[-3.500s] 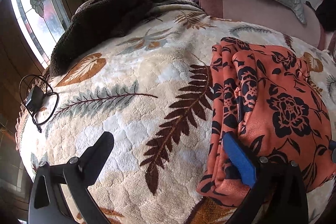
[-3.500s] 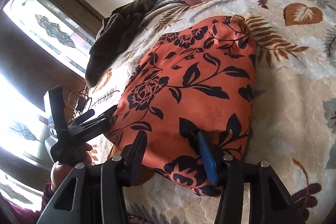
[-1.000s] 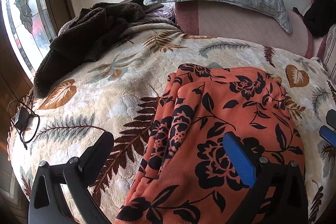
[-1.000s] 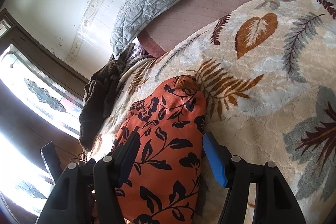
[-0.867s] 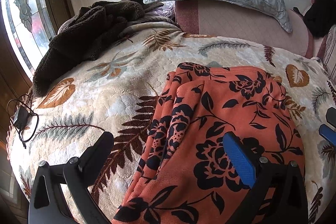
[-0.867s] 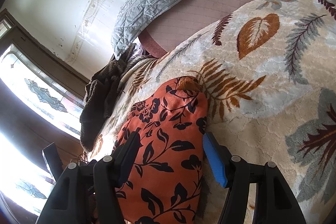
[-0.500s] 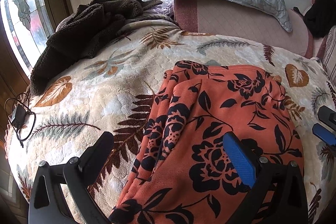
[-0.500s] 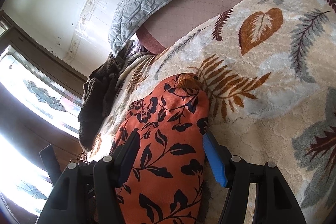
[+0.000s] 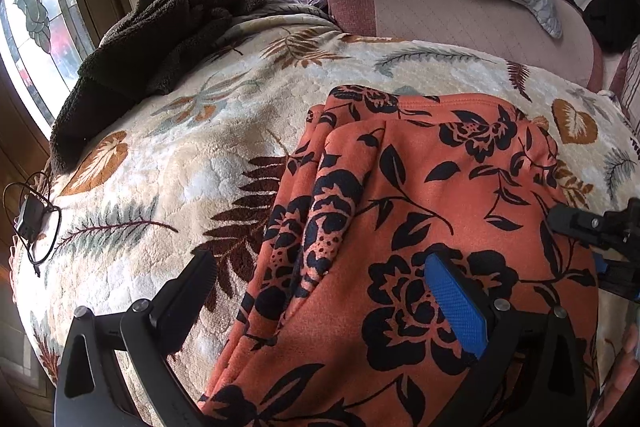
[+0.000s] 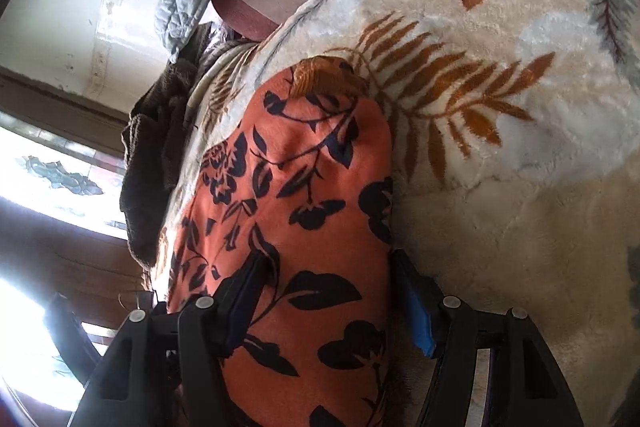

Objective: Fold small clothes
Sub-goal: 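Press the folded garment's end with the right tool while the left tool holds it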

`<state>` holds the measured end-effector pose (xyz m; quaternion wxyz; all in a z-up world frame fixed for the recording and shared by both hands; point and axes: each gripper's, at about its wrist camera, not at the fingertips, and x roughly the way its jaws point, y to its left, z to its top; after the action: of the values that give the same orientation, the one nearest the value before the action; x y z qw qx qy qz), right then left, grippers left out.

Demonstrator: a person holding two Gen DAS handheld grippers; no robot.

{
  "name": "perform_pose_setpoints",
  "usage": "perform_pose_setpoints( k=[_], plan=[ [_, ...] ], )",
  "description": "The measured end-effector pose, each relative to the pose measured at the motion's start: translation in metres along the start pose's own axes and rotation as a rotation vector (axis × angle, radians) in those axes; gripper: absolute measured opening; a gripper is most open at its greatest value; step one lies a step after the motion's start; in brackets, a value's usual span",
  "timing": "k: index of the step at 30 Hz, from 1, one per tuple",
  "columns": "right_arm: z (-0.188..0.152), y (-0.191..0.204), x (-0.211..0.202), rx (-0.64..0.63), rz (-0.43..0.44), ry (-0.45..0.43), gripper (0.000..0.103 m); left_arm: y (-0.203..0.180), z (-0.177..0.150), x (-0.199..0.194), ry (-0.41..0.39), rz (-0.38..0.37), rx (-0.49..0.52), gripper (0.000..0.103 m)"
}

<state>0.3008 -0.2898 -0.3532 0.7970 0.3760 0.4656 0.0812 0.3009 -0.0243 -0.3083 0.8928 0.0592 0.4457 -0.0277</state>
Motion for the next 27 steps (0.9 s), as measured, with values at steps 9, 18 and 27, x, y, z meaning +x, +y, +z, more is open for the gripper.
perform_pose_setpoints(
  k=[9,18,27],
  plan=[
    [0.038,0.05,-0.022,-0.216,0.013,-0.183,0.05,-0.001,-0.002,0.0,-0.006,0.001,0.012,0.103],
    [0.066,0.037,0.05,-0.164,-0.059,-0.013,0.037,-0.004,-0.002,-0.001,-0.012,0.002,0.029,0.103],
    [0.061,0.042,0.012,-0.108,0.036,-0.06,0.065,-0.002,-0.001,-0.004,-0.011,-0.006,0.022,0.103]
  ],
)
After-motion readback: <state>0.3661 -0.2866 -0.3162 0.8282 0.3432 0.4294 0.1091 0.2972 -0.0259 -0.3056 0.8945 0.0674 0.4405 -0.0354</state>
